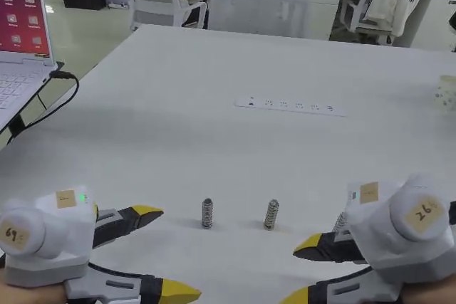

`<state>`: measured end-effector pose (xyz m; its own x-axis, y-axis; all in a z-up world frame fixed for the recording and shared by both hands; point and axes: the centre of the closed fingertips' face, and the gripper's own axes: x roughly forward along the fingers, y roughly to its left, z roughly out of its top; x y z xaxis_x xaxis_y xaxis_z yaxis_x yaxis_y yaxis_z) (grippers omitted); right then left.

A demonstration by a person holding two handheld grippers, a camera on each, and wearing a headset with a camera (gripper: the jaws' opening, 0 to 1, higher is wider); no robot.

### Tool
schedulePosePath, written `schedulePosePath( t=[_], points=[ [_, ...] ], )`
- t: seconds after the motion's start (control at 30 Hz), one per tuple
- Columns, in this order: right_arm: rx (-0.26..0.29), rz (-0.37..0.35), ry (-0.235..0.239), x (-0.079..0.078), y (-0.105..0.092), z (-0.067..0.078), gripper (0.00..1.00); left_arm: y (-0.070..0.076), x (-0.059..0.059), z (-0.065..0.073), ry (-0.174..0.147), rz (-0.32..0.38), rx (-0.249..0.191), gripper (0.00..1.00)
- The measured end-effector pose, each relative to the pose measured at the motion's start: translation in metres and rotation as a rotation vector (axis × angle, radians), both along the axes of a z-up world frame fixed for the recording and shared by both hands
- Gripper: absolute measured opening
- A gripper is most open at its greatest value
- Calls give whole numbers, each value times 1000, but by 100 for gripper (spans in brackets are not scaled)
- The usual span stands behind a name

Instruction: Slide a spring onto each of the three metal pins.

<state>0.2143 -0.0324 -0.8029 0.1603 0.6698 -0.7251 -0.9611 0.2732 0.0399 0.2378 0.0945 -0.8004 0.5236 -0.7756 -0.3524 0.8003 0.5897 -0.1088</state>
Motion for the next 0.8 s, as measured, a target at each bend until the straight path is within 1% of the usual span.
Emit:
schedulePosePath(
  t=[0.23,0.57,0.8],
  points=[
    [47,-67,-19,8,-14,8,43,-2,-1,2,-1,-2,2,82],
    [83,-155,-34,16,-38,12,45,-4,-2,2,4,-11,4,82],
    [118,-221,-54,23,-56,15,48,-6,-2,2,10,-17,0,83]
  ],
)
